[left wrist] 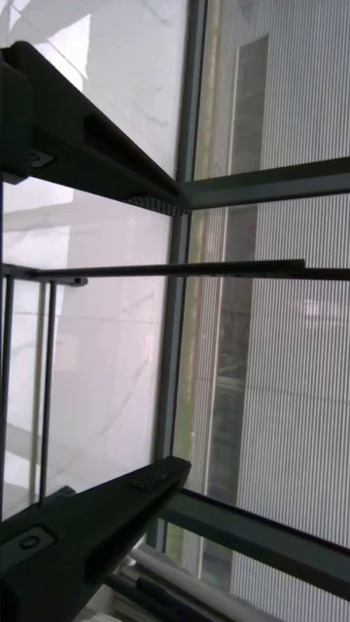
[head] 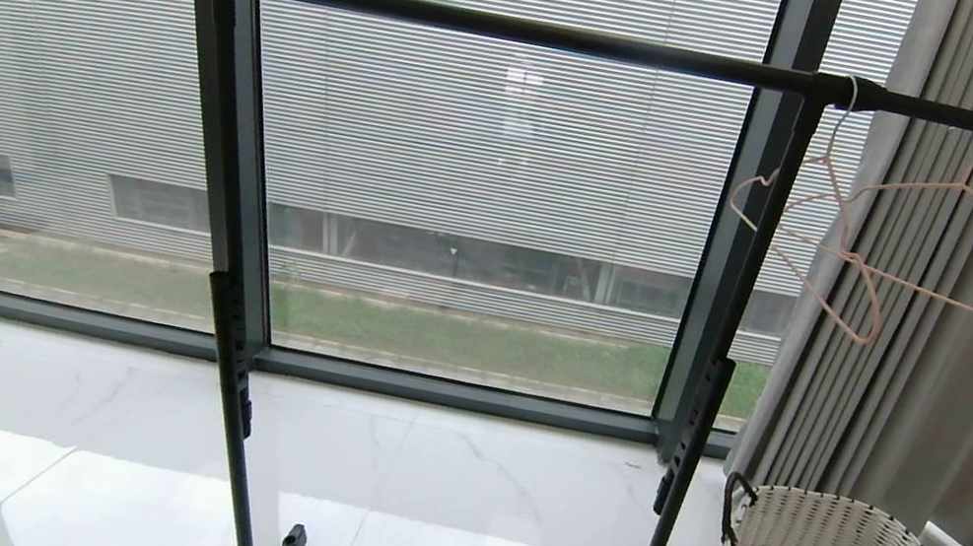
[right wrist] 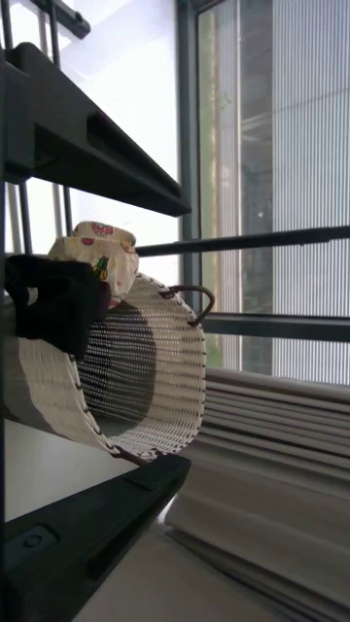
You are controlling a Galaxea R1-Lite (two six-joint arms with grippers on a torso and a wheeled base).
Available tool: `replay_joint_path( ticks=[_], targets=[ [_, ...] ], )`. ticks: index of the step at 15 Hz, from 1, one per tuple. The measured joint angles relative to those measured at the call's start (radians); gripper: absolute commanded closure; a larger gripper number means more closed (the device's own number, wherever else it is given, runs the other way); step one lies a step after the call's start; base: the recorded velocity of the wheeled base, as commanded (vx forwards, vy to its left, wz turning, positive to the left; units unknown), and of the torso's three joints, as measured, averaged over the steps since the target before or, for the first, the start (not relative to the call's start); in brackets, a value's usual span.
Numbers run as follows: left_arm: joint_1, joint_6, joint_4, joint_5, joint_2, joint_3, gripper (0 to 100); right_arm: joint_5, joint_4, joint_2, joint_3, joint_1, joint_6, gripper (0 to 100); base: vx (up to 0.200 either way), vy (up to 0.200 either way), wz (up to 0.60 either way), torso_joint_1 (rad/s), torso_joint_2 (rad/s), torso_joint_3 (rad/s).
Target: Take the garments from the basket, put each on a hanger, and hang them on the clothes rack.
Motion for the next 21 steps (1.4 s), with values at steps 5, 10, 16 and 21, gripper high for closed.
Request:
replay_joint_path(
  ticks=[5,10,16,21],
  targets=[
    [0.0,0.061,0.0,-0.008,0.0,0.0,0,0.0,0.0,0.0,0.0,0.0,-0.019,0,0.0,0.0,0.0,0.0,0.0,0.0],
    [0.0,0.077,0.001,-0.012,0.0,0.0,0,0.0,0.0,0.0,0.0,0.0,-0.019,0,-0.12,0.0,0.0,0.002,0.0,0.0],
    [0.0,0.075,0.0,-0.012,0.0,0.0,0,0.0,0.0,0.0,0.0,0.0,-0.015,0,0.0,0.0,0.0,0.0,0.0,0.0],
    [0.0,0.073,0.0,-0.012,0.0,0.0,0,0.001,0.0,0.013,0.0,0.007,-0.019,0,0.0,0.0,0.0,0.0,0.0,0.0]
  ],
)
